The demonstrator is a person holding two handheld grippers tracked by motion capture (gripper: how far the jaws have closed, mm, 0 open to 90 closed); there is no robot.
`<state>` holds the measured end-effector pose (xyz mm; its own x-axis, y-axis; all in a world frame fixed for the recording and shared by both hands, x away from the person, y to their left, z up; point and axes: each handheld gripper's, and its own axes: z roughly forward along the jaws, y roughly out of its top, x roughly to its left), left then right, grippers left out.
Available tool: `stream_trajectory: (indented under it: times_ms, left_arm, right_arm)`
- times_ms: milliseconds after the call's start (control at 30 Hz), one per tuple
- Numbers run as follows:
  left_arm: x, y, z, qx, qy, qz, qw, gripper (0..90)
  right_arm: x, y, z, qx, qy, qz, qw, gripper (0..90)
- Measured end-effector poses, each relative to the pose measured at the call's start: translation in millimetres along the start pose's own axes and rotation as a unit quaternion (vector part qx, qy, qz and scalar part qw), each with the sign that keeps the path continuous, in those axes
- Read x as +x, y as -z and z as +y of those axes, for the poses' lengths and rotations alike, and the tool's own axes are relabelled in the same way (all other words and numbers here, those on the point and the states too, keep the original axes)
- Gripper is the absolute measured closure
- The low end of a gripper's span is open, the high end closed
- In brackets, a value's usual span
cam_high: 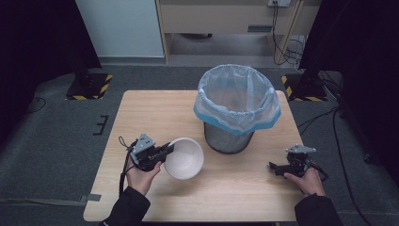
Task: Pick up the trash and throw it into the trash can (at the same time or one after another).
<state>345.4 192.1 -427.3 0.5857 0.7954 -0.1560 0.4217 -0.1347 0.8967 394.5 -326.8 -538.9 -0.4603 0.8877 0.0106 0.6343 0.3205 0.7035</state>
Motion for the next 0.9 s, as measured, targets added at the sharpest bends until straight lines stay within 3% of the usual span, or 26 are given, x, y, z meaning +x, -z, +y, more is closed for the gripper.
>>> stream_trajectory:
  times_ms: [300, 600, 867, 900]
  left_arm:
    - [8.2, 19.2, 14.5, -0.054, 0.006, 0.019, 0.9983, 83.2]
    - [9.1, 36.9, 31.2, -0.106, 0.005, 0.032, 0.9939, 83.2]
    - [4.7, 47.0, 50.4, -0.139, -0.002, 0.027, 0.99, 83.2]
    - [4.6, 48.5, 55.5, -0.149, -0.001, 0.027, 0.9885, 83.2]
  right_arm:
    - [0.0, 0.0, 0.0, 0.0, 0.0, 0.0, 1.0, 0.7]
    - [0.1, 0.0, 0.0, 0.0, 0.0, 0.0, 1.0, 0.6]
    - [0.2, 0.0, -0.1, 0.0, 0.0, -0.001, 1.0, 0.6]
    - [0.3, 0.0, -0.1, 0.0, -0.001, -0.001, 1.0, 0.6]
